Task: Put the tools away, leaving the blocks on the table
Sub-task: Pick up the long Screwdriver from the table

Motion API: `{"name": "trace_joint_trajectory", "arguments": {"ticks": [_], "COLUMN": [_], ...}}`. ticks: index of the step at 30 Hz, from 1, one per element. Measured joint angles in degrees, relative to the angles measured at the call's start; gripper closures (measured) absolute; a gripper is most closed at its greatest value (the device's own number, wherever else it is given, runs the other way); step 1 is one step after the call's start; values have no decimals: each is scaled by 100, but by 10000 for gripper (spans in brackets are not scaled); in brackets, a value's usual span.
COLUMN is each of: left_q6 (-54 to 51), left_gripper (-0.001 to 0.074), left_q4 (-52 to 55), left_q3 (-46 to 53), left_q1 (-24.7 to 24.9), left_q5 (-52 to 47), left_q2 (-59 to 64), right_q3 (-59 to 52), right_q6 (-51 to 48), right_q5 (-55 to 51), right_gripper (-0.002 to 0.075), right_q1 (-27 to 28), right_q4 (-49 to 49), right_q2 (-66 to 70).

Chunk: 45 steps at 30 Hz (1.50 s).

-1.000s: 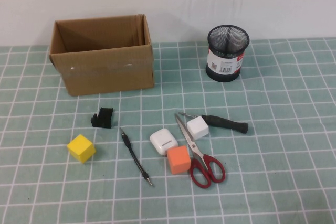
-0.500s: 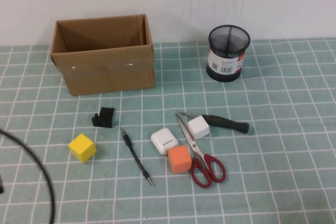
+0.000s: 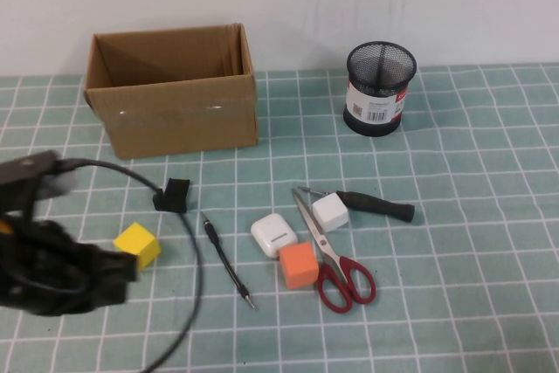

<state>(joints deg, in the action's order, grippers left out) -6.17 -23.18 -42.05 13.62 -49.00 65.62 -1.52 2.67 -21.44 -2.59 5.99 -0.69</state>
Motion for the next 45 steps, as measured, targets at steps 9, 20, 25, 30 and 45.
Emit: {"name": "trace_joint_trajectory", "arguments": {"ticks": [9, 20, 25, 30, 45], "left_q6": [888, 1717, 1692, 1845, 3177], "left_gripper": [738, 738, 647, 414, 349], "left_q4": [473, 1635, 1829, 1919, 2318], "left_q3": [-931, -2614, -3203, -3629, -3988], "left_q1": [1828, 2346, 2162, 1974, 1630], "left_q5": [190, -215, -542, -888, -744], "left_q2": [1416, 2908, 3579, 4104, 4815], "right_q3": [0, 0, 0, 0, 0], "right_q6": [0, 0, 0, 0, 0], "right_q5": [0, 0, 0, 0, 0], "right_gripper": [734, 734, 734, 734, 734], "right_q1": [0, 0, 0, 0, 0], "right_q4": [0, 0, 0, 0, 0], "right_q2": [0, 0, 0, 0, 0]}}
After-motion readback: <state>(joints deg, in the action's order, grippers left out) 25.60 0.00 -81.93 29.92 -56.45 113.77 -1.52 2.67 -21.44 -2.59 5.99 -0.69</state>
